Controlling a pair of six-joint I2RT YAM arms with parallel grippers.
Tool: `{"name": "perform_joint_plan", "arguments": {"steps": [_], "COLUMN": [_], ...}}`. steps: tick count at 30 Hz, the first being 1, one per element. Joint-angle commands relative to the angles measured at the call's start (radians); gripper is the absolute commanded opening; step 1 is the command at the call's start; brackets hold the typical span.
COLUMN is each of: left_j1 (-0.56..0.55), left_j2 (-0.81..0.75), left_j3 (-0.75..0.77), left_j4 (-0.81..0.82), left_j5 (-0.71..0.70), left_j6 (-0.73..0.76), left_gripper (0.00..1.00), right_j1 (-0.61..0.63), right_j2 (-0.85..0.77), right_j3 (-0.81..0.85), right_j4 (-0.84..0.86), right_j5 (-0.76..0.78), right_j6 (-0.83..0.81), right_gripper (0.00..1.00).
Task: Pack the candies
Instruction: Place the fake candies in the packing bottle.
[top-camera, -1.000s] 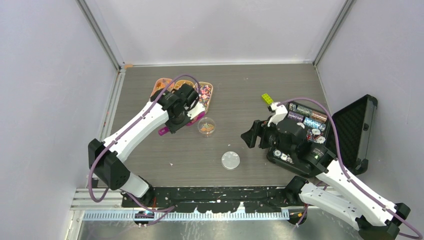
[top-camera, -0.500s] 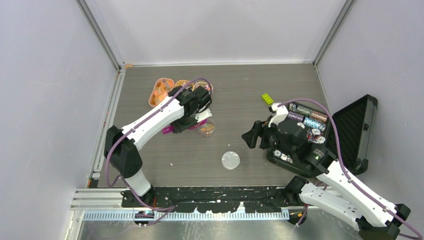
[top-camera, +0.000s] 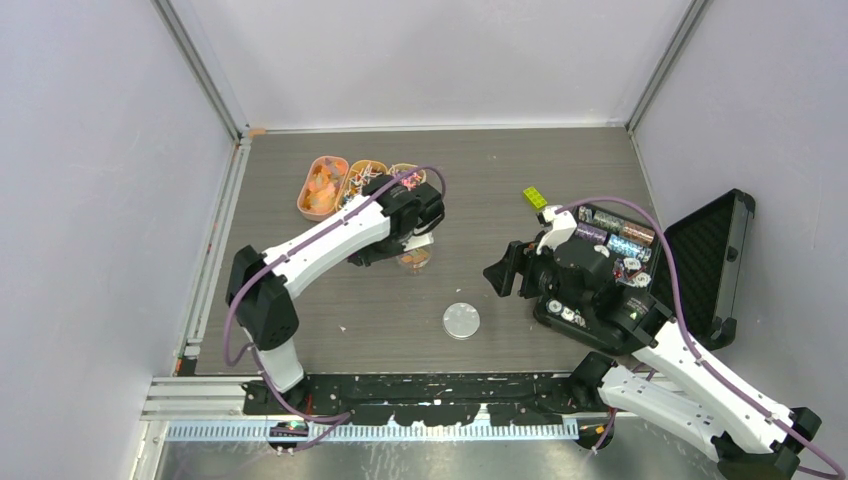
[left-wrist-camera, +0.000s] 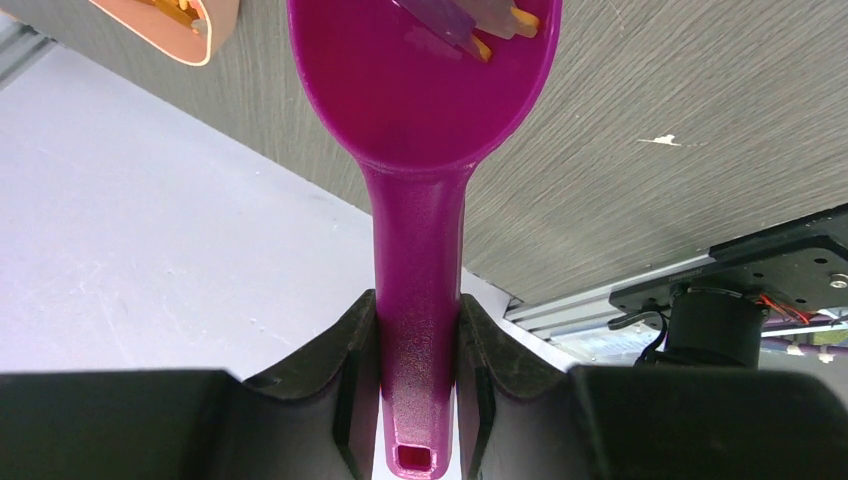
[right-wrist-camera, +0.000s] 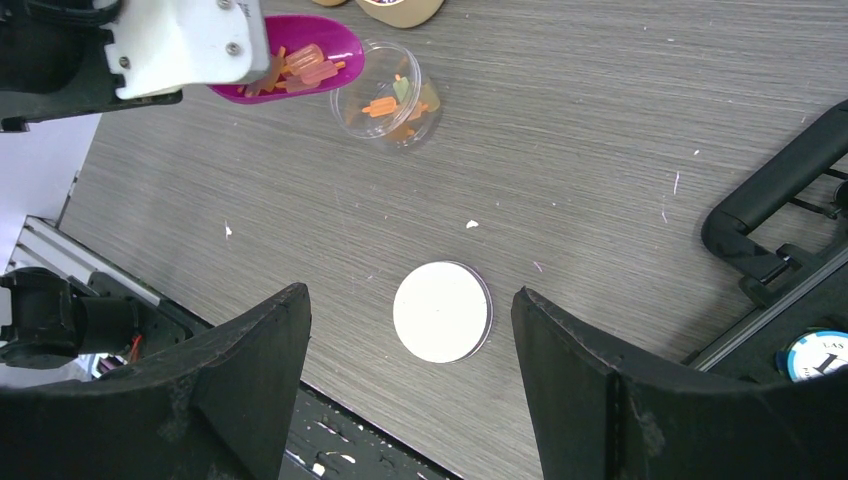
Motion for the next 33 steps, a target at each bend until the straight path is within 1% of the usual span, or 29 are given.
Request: {"name": "perform_joint_plan", "arguments": {"steps": [1,10,15,33], "left_j1": [-0.017,-0.047,-0.054,-0.095], "left_j2": [0.037,0.074,0.085,0.116], "left_j3": [0.055,0.073,0.07,0.04], "left_j4": [-0.068,-0.101,-0.102,-0.12], "left_j5": [-0.073,-0.136,-0.135,-0.275], "left_j6": [-0.005,-0.004,-0.005,-0.015], "left_gripper": [0.0,0.0,0.0,0.0], "right_j1": [0.0,0.0,0.0,0.0], "right_j2": [0.003,0.011,0.019,0.018], "right_j3": [0.013,0.014,0.012,0.003], "right_j4": [0.029,0.03,0.035,0.035], "right_j5": [0.014,0.018,0.017,0.016], "right_j6": [-0.001,-0.004,-0.005,0.006], "right_gripper": [0.78,0.78,0.78,0.78]}}
